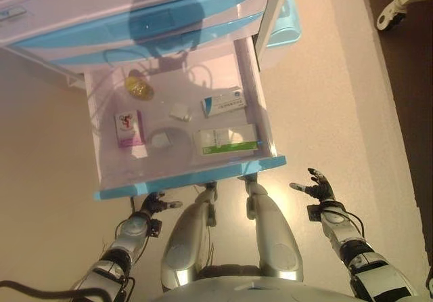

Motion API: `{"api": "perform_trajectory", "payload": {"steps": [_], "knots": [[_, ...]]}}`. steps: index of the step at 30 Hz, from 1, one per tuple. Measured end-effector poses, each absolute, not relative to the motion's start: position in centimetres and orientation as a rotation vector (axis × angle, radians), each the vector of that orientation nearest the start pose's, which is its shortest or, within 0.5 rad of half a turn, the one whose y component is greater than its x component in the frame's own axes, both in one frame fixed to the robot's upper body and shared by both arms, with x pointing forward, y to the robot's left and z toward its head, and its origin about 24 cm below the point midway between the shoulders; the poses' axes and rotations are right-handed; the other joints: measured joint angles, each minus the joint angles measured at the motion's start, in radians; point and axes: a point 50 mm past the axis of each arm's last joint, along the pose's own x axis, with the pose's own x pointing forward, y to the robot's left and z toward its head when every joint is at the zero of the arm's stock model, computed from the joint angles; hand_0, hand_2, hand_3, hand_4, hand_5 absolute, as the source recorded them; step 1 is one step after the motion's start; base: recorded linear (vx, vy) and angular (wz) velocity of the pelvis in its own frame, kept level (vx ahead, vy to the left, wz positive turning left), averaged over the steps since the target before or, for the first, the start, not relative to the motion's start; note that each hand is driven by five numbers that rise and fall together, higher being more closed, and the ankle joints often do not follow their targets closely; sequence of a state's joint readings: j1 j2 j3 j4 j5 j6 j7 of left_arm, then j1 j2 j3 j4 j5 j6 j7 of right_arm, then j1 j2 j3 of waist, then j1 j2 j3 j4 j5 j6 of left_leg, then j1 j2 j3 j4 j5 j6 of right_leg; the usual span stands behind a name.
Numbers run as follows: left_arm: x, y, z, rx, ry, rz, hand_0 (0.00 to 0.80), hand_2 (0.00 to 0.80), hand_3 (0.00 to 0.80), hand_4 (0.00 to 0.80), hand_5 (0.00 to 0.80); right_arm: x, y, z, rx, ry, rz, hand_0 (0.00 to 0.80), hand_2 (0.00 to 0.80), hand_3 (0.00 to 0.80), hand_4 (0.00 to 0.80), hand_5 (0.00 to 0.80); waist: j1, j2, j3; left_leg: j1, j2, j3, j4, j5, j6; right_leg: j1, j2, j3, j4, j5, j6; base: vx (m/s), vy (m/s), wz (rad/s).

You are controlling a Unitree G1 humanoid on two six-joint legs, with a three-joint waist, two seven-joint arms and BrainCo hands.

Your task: Open the drawer and pick up the medicine

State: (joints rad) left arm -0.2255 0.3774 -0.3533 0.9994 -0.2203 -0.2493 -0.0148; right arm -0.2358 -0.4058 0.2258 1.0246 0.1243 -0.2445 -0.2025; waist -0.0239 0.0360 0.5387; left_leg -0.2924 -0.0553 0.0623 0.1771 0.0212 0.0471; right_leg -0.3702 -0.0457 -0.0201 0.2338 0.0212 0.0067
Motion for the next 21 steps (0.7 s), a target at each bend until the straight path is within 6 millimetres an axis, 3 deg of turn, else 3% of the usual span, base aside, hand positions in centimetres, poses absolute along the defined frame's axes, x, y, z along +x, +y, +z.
{"api": "perform_trajectory", "payload": {"steps": [4,12,21], "knots": [[24.6,23.4,-6.8,0.416,0.511,-0.122,0.0,0.0,0.0,0.0,0.0,23.5,-25.9,-7.4,-0.55,0.535,-0.12,0.0,0.0,0.0,0.0,0.0,0.004,0.001,0.001,-0.068,-0.001,-0.021,0.076,-0.017,-0.005,-0.059,-0.007,-0.019,0.074,-0.032,-0.006,0.027,0.019,0.17],[27.5,23.1,-3.5,0.524,0.377,-0.198,0.0,0.0,0.0,0.0,0.0,23.5,-26.0,-7.3,-0.554,0.534,-0.126,0.0,0.0,0.0,0.0,0.0,-0.005,0.002,0.003,-0.157,0.001,-0.022,0.152,-0.029,-0.008,-0.15,-0.009,-0.015,0.154,-0.048,-0.016,0.024,0.038,0.01],[31.9,25.2,2.2,0.656,0.305,-0.157,0.0,0.0,0.0,0.0,0.0,24.0,-26.9,-6.3,-0.565,0.5,-0.147,0.0,0.0,0.0,0.0,0.0,-0.052,-0.002,0.006,-0.228,0.005,0.006,0.246,-0.052,-0.003,-0.223,0.009,0.035,0.222,-0.049,-0.017,0.023,0.026,-0.08]]}}
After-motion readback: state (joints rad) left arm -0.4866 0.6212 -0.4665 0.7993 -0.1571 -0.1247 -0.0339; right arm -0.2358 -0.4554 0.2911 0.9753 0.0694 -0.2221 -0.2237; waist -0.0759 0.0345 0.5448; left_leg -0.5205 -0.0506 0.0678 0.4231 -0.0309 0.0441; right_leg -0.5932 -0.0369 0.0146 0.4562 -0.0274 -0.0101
